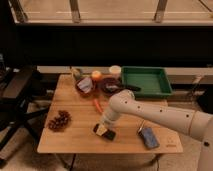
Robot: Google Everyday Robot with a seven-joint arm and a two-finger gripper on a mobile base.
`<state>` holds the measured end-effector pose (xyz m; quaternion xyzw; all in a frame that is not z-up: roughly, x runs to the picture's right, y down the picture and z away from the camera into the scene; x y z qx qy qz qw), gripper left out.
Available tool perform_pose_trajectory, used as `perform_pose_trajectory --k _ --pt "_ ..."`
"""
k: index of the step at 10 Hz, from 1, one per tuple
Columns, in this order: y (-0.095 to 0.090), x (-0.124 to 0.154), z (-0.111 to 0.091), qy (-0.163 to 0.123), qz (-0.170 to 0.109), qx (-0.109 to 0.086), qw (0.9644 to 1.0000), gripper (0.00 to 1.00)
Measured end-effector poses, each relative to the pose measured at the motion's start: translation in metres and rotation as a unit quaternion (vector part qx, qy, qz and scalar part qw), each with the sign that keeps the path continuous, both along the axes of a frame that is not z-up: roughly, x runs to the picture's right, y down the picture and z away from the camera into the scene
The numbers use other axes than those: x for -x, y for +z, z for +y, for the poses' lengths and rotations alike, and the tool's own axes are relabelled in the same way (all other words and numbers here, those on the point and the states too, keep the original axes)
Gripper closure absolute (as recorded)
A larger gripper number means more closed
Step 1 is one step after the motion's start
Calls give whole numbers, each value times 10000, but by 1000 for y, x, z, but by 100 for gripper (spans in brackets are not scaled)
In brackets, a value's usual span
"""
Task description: Wipe table surface with eraser
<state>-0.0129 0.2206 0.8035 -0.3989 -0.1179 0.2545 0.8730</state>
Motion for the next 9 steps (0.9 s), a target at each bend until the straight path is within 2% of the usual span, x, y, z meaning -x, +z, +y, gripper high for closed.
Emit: perform_pose_trajectory --k 2,3,5,7,9 --pt "-8 -18 3 24 120 57 9999 86" --pt "-13 -35 5 14 246 82 9997 86" --pt "-17 -51 4 -61 421 70 9991 86" --pt "-10 -60 -9 -108 589 -49 9982 86" --pt "4 -56 -28 -194 593 -192 9979 86"
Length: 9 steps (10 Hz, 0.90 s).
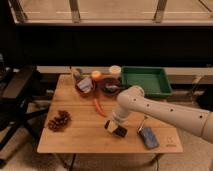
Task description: Wipe table surface with eraser
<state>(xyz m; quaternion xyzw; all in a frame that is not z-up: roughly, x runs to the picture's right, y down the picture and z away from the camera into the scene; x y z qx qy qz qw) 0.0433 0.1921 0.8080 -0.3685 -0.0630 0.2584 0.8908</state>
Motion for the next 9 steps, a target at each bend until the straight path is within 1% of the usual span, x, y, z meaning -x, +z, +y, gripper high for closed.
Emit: perform_pose_trajectory --k 2,4,5,6,8,9 --pt "7 11 -7 -94 -95 -60 9999 86" --pt "11 25 -5 -120 -252 -62 9996 86" --pt "10 32 -2 -129 -339 -22 9993 86" --pt "8 38 8 -141 -425 56 9990 86" --pt "1 41 25 -136 -514 198 9984 86" --pt "-2 41 29 -129 -525 241 9982 86"
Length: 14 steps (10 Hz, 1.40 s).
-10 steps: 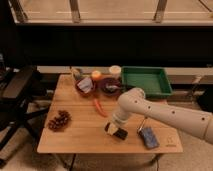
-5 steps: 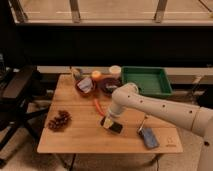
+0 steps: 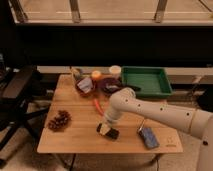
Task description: Wipe table surface with eraser
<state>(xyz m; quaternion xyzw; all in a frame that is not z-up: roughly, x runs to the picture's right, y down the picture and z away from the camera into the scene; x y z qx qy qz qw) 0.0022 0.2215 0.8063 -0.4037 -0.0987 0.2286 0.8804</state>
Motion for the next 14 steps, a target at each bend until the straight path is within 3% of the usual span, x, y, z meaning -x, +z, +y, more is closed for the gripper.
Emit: perform_pose_trajectory --k 3,6,8,10,12,14 --pt "-12 -26 14 167 227 126 9995 86" --pt "-4 -42 5 267 404 88 9988 86" --pt "14 -35 -16 206 433 -127 9988 86" --pt "20 -16 -25 84 360 -325 9988 86" --pt "17 0 -20 21 220 -387 9990 86" --pt "8 12 -4 6 72 -298 9995 86"
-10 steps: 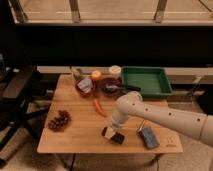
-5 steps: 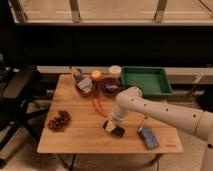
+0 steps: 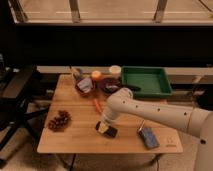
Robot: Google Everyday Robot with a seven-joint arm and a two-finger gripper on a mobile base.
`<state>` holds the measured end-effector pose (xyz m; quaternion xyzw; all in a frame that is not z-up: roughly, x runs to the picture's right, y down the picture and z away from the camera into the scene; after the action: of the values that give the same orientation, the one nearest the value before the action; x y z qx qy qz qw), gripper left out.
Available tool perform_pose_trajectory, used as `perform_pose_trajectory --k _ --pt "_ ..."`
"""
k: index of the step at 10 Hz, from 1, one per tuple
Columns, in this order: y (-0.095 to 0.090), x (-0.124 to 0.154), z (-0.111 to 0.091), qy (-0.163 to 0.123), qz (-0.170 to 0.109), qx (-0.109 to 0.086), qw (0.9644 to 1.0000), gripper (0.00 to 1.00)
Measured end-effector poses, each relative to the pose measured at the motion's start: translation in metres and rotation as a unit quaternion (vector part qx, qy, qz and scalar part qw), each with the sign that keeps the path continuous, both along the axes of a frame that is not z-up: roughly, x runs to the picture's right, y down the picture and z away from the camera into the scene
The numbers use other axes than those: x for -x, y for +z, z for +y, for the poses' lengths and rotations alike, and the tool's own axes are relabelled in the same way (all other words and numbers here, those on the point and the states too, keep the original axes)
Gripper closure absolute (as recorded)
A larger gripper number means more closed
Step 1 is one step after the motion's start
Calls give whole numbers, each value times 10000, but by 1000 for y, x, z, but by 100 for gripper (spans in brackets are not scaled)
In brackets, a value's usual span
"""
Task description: Wipe table surface with eraser
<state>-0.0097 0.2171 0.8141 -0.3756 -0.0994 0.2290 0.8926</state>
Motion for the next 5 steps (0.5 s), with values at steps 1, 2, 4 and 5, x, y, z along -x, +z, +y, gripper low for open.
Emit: perform_pose_trajectory --k 1,2,4,5 --pt "-6 0 11 17 -32 82 10000 86" --pt "-10 -2 18 30 -22 146 9999 86" --pt "-18 -25 26 107 181 212 9996 86" --pt "-18 -41 24 140 329 186 9992 86"
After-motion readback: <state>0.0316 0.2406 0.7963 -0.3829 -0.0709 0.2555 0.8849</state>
